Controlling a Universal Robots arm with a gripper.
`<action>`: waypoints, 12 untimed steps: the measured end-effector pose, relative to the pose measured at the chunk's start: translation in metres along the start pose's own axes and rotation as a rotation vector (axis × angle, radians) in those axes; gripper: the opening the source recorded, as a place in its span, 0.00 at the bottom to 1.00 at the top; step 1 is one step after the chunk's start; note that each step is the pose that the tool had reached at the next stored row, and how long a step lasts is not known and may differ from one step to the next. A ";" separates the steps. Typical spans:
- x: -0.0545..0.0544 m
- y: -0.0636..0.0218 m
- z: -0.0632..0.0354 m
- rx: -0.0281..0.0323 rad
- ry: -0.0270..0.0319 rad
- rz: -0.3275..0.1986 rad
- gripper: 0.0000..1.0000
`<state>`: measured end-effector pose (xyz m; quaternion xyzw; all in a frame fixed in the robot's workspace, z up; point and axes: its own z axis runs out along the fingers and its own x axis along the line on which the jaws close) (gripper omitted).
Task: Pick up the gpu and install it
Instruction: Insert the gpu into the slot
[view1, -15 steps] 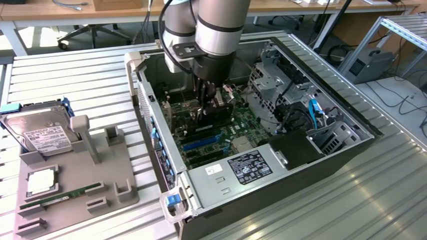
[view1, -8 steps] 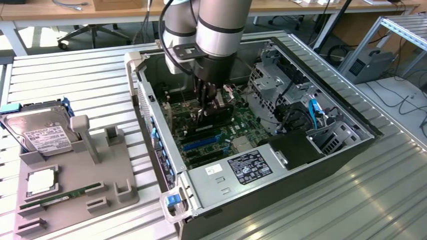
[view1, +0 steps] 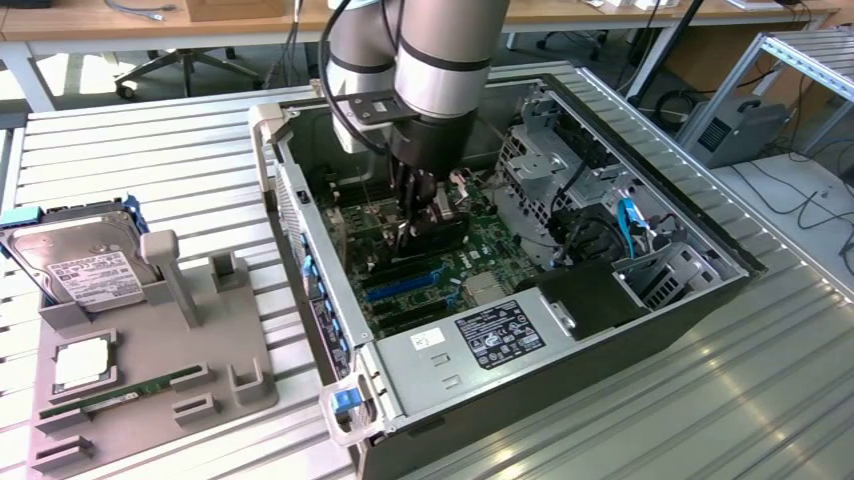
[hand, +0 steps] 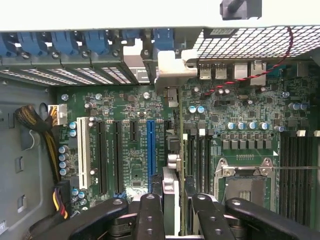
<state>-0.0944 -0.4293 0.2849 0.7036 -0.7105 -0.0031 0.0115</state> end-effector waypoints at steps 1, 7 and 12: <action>0.001 0.0000 0.0000 -0.0001 0.0002 0.000 0.27; 0.005 0.0000 0.0001 0.0000 0.0037 0.000 0.27; 0.009 -0.0001 0.0001 0.0000 0.0076 0.000 0.27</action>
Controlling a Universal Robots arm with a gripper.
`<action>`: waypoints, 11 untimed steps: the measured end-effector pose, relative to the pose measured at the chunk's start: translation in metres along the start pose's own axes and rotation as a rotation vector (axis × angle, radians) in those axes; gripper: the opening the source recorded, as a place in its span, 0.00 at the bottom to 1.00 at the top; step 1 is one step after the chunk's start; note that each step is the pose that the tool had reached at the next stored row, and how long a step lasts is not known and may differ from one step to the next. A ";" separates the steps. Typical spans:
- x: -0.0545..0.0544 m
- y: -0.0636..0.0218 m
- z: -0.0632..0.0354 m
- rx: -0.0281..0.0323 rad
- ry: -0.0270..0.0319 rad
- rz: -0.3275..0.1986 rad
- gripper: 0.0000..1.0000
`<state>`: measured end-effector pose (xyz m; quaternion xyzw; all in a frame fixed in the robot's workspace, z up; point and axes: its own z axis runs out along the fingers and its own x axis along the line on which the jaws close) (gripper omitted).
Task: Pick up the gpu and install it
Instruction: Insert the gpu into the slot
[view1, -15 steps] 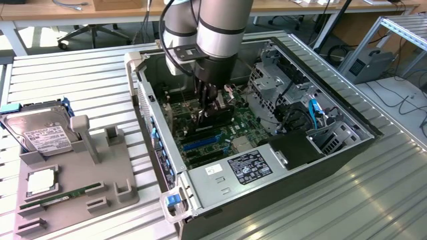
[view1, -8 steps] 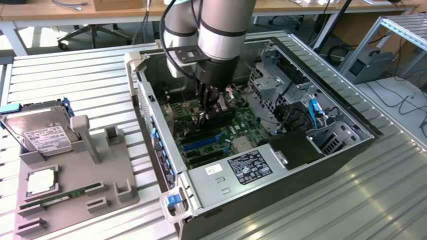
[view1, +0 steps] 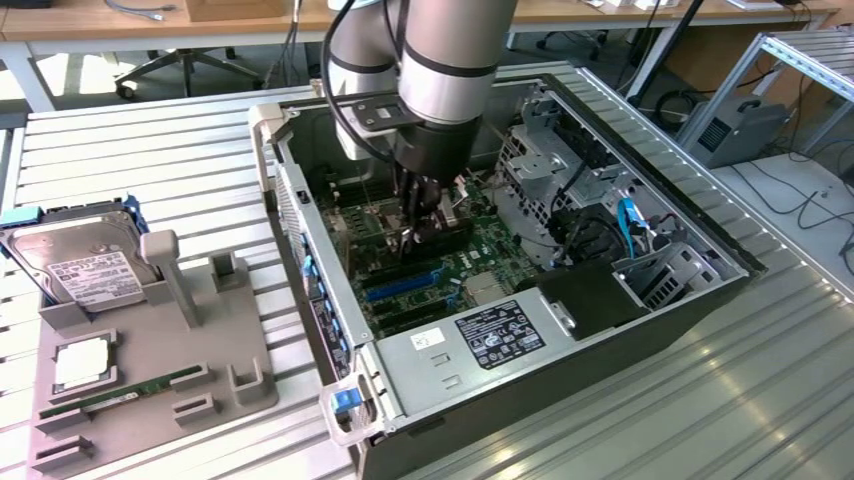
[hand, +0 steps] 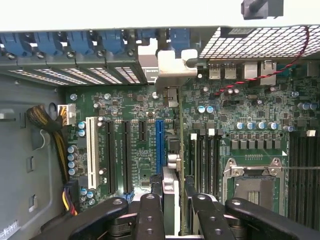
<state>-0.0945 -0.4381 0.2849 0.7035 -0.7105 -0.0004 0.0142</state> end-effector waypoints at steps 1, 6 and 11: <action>0.001 0.0000 0.0000 0.0000 0.0006 0.000 0.27; 0.005 -0.0001 0.0001 0.0000 0.0043 0.000 0.27; 0.009 -0.0001 0.0002 0.0001 0.0084 0.000 0.27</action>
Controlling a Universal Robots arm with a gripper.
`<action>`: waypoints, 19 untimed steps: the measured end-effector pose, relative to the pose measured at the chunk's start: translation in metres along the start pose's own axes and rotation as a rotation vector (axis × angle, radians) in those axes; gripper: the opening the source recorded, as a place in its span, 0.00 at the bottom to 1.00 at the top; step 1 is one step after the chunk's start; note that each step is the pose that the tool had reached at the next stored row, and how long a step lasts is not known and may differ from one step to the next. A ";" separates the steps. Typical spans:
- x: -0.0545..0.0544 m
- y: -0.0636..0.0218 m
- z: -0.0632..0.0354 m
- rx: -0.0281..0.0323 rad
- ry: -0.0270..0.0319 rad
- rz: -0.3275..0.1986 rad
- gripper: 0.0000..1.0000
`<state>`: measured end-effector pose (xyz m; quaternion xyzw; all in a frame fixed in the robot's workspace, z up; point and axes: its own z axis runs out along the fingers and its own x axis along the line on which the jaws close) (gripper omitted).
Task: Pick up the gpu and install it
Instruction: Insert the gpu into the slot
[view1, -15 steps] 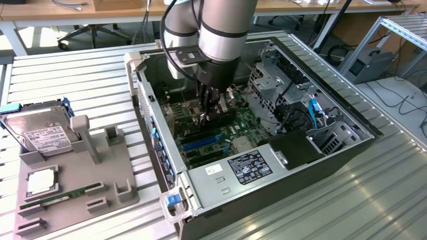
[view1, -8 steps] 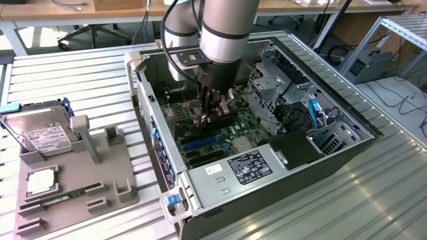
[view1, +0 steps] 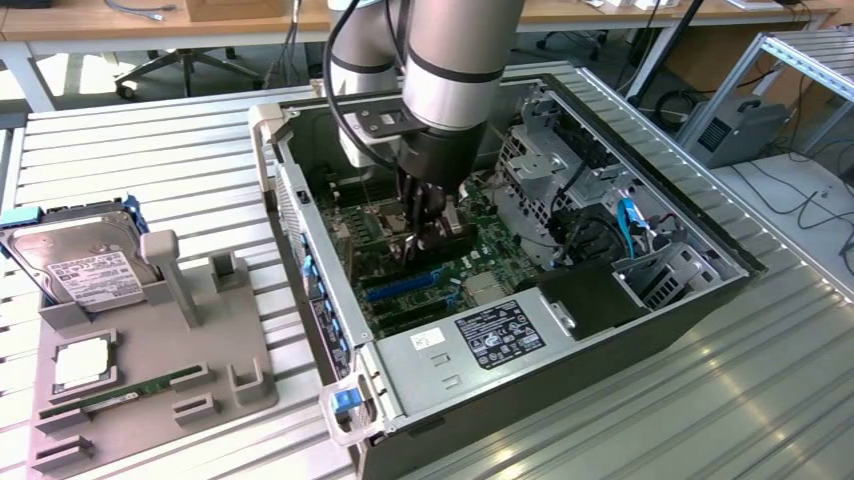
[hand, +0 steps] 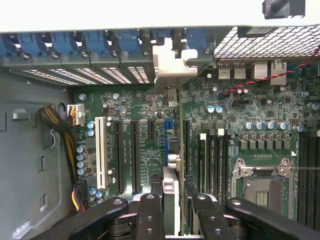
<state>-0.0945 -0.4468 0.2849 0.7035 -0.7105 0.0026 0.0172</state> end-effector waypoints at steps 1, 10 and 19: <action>0.001 0.0000 0.0000 0.0000 0.0009 0.000 0.27; 0.007 -0.0001 0.0003 0.0002 0.0169 0.000 0.27; 0.010 -0.0001 0.0003 0.0003 0.0286 0.001 0.27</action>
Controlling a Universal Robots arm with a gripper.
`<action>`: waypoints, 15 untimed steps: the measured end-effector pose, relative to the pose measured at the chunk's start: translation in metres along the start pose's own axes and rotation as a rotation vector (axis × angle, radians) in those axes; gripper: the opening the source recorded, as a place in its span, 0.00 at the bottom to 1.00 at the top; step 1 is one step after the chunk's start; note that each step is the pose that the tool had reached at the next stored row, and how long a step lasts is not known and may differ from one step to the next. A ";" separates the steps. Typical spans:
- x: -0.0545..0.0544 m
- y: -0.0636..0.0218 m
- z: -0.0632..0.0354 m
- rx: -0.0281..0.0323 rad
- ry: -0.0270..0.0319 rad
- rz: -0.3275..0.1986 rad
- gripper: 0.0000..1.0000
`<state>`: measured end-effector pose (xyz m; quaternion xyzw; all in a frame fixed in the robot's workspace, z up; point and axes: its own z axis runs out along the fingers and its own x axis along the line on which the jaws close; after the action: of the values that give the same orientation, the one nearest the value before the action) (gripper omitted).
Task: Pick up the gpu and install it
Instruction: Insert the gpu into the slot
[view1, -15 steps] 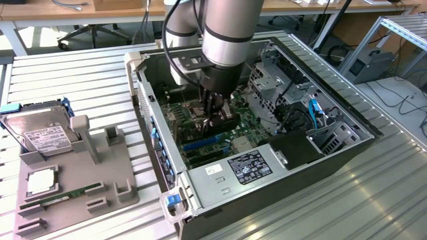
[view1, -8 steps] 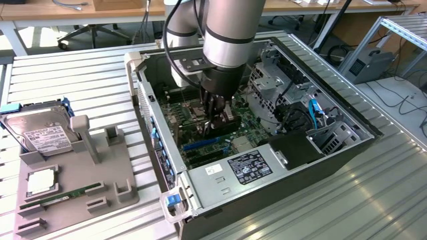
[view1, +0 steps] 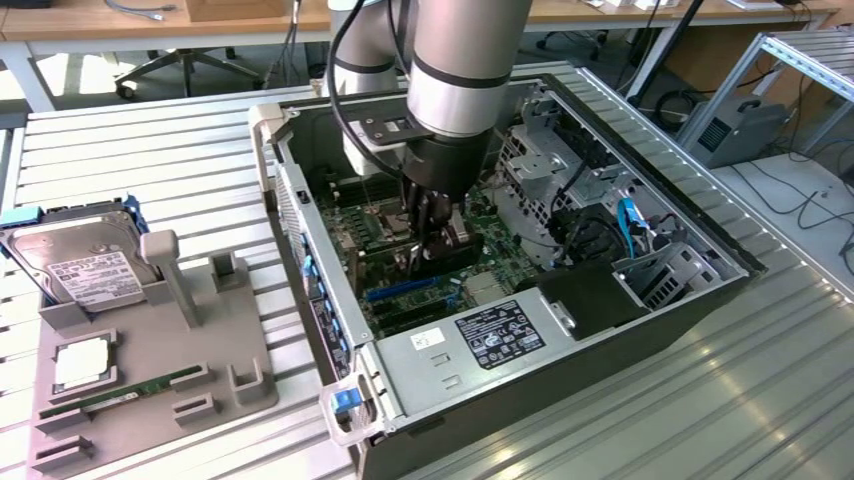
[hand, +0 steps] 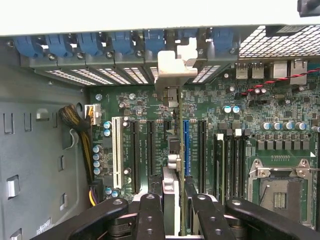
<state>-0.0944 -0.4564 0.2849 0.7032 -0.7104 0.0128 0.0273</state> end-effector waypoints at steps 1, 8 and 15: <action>0.000 0.0000 0.0000 0.0000 -0.0001 0.000 0.27; -0.002 0.0000 -0.0001 0.0000 0.0000 0.000 0.27; -0.003 0.0001 -0.0002 0.0000 -0.0001 0.000 0.27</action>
<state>-0.0944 -0.4531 0.2849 0.7032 -0.7104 0.0128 0.0272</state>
